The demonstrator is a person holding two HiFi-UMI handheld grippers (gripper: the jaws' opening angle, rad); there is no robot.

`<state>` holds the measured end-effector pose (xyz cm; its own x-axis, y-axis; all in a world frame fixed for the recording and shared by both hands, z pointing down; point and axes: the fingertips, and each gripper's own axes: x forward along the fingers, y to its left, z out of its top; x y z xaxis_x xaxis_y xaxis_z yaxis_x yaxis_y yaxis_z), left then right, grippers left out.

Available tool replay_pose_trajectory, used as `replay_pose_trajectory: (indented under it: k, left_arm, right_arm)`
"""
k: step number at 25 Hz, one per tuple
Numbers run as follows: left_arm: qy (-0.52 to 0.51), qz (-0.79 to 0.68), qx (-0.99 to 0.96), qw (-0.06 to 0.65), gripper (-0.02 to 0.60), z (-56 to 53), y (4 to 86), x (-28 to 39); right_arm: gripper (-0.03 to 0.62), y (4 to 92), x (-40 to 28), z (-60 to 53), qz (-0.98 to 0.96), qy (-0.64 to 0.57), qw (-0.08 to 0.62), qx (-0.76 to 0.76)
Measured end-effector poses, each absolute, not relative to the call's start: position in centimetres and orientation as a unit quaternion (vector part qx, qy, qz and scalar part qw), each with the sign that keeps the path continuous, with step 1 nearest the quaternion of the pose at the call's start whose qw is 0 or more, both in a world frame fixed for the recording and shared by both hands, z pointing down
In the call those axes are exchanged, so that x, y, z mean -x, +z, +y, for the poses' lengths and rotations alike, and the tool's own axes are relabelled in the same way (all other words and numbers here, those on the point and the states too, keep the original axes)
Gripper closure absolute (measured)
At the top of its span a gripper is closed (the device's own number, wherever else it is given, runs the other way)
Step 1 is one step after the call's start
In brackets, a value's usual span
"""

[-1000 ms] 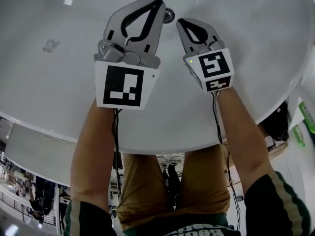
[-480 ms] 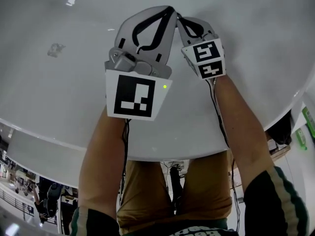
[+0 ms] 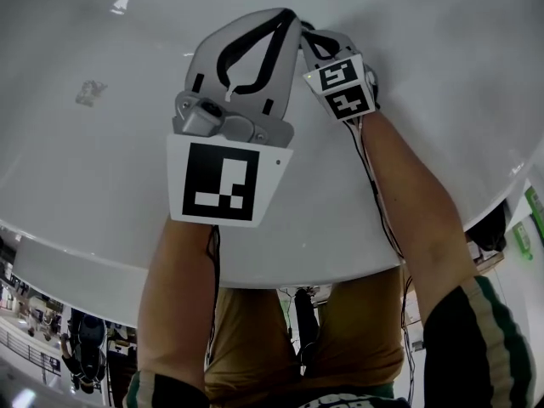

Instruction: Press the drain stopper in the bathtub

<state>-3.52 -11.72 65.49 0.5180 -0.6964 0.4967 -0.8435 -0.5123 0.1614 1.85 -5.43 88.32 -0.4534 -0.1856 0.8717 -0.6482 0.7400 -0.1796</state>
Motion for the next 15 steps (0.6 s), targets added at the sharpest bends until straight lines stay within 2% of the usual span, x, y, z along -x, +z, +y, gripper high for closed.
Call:
replay_pose_trajectory:
  k: [15]
  left_arm:
    - [0.197, -0.463, -0.842, 0.194, 0.577, -12.0, 65.3, 3.7]
  right_arm:
    - [0.582, 92.1, -2.2, -4.8, -0.793, 0.273, 0.494, -0.228]
